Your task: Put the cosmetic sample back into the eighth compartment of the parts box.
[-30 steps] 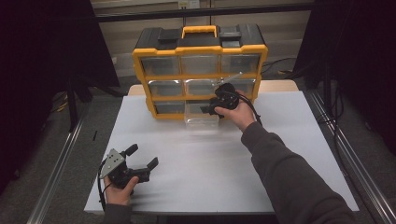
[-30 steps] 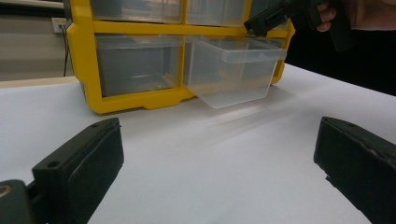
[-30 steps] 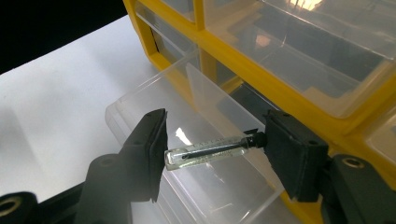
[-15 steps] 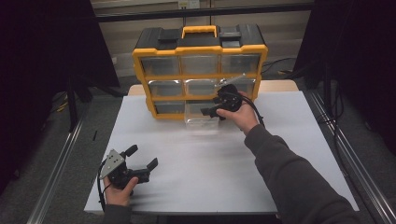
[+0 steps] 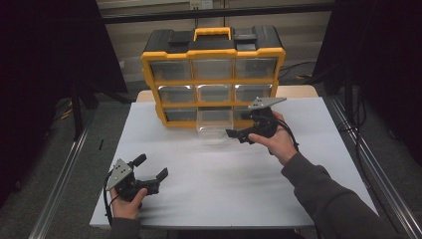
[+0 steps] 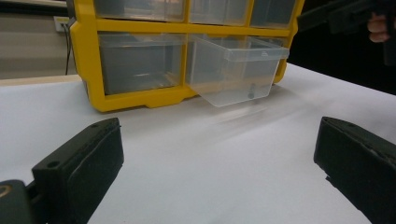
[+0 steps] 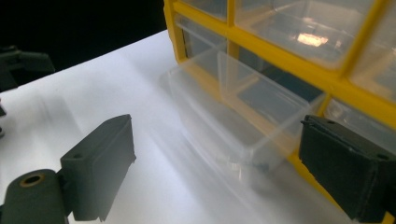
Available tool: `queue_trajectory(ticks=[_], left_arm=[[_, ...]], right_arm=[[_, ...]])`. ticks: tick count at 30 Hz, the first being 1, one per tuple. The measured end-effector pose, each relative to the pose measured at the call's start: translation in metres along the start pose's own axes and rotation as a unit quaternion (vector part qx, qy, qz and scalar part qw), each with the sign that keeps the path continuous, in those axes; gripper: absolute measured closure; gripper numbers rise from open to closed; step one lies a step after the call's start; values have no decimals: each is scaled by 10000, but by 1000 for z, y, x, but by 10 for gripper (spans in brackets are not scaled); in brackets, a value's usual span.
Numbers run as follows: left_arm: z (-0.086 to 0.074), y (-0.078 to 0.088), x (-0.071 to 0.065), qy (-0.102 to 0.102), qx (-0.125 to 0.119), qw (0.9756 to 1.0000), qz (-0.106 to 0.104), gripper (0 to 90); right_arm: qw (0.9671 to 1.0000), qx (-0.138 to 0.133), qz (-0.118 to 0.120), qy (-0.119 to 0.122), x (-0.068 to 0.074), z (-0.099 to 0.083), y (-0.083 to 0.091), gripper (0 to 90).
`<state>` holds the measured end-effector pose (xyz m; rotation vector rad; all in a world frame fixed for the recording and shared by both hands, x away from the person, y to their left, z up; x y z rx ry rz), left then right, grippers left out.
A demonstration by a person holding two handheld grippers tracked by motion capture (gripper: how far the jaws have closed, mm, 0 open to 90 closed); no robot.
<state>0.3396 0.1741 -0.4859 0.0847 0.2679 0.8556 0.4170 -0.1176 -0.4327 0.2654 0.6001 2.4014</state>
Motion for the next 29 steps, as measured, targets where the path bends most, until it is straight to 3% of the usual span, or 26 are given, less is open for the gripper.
queue_trajectory(ticks=[6,15,25,26,29], left_arm=[[-1,0,1,-56,40,10000,55,15],[0,0,1,-42,26,10000,67,15],[0,0,1,-21,7,10000,65,15],[0,0,1,-28,10,10000,71,15],[0,0,1,-33,2,10000,74,14]], right_arm=[[9998,-180,-44,-33,6,-29,29,84],[9989,-428,-122,-119,8,-52,60,78],[9974,-575,-415,-105,12,-97,97,72],[9964,-634,-550,-138,11,-109,105,72],[9951,-697,-671,-178,10,-119,112,73]])
Point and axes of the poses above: each handheld gripper's, and its own axes: y roughly backward along the jaws, z roughly out of its top, x roughly to its left, the point moved 9 cm from there along -y, roughly forward along the jaws, and after that the axes turned 5 degrees about y, right-handed, at the moved point
